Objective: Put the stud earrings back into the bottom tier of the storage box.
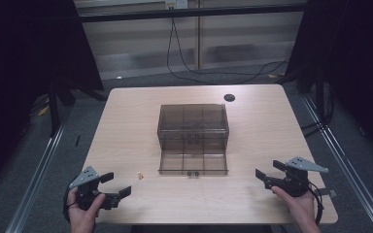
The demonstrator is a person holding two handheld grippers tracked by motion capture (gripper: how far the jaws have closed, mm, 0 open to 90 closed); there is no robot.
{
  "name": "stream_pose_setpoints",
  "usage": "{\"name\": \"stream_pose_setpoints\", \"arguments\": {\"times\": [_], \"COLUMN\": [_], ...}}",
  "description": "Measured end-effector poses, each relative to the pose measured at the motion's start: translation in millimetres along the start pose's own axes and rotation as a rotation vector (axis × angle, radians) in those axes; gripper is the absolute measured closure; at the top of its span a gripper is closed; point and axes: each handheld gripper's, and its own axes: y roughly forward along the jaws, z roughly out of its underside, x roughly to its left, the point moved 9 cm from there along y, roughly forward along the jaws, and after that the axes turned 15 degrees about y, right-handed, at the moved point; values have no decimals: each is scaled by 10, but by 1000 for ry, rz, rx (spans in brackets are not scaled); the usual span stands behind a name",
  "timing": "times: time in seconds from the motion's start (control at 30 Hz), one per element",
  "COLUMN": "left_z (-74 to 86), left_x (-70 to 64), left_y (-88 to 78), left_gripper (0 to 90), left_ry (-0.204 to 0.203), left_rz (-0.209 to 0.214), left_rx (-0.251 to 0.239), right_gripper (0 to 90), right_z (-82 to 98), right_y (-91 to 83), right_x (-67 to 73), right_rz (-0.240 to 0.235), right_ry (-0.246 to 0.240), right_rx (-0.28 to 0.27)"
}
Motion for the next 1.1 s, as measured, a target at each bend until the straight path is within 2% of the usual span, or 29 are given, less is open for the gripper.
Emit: {"name": "stream_pose_setpoints", "arguments": {"times": [0.2,0.33,0.47,0.53,0.6,0.67,0.7,0.73,0.77,0.8,0.83,0.87,0.9,0.93,1.0,1.07,1.1], "left_z": [24,21,-6,-6,-9,-8,-15,-20,-23,-31,-38,-38,-52,-52,-53,-63,-68], "left_x": [28,34,59,56,46,7,9,4,6,2,-12,-12,-39,-39,-67,-99,-113], "left_y": [39,77,112,131,129,111,101,91,73,71,70,70,83,83,109,143,185], "left_gripper": [53,53,32,41,129,151,169,169,226,234,270,305,302,312,347,347,338], "left_ry": [2,8,-9,13,20,9,21,25,45,48,80,80,116,116,137,151,172], "left_rz": [-43,-46,-69,-88,-103,-80,-91,-89,-83,-79,-58,-58,-37,-37,-16,24,54], "left_rx": [43,68,78,92,110,159,170,183,194,198,218,218,236,236,274,295,314], "right_gripper": [165,165,167,168,168,168,168,168,176,177,178,178,179,179,182,184,184], "right_z": [7,8,27,40,38,35,31,31,31,36,37,39,40,40,41,48,55], "right_y": [12,26,66,87,91,86,81,81,85,85,86,85,85,85,85,89,94], "right_x": [8,9,16,26,40,54,63,63,67,73,78,85,88,88,99,106,102], "right_rz": [-5,-7,-4,-7,-6,-6,-6,-6,1,3,3,3,6,6,1,-2,3], "right_ry": [-7,-12,-15,-15,-23,-28,-35,-35,-41,-41,-47,-46,-50,-50,-56,-58,-61], "right_rx": [5,11,28,39,37,35,33,33,35,39,39,39,40,40,39,44,50]}}
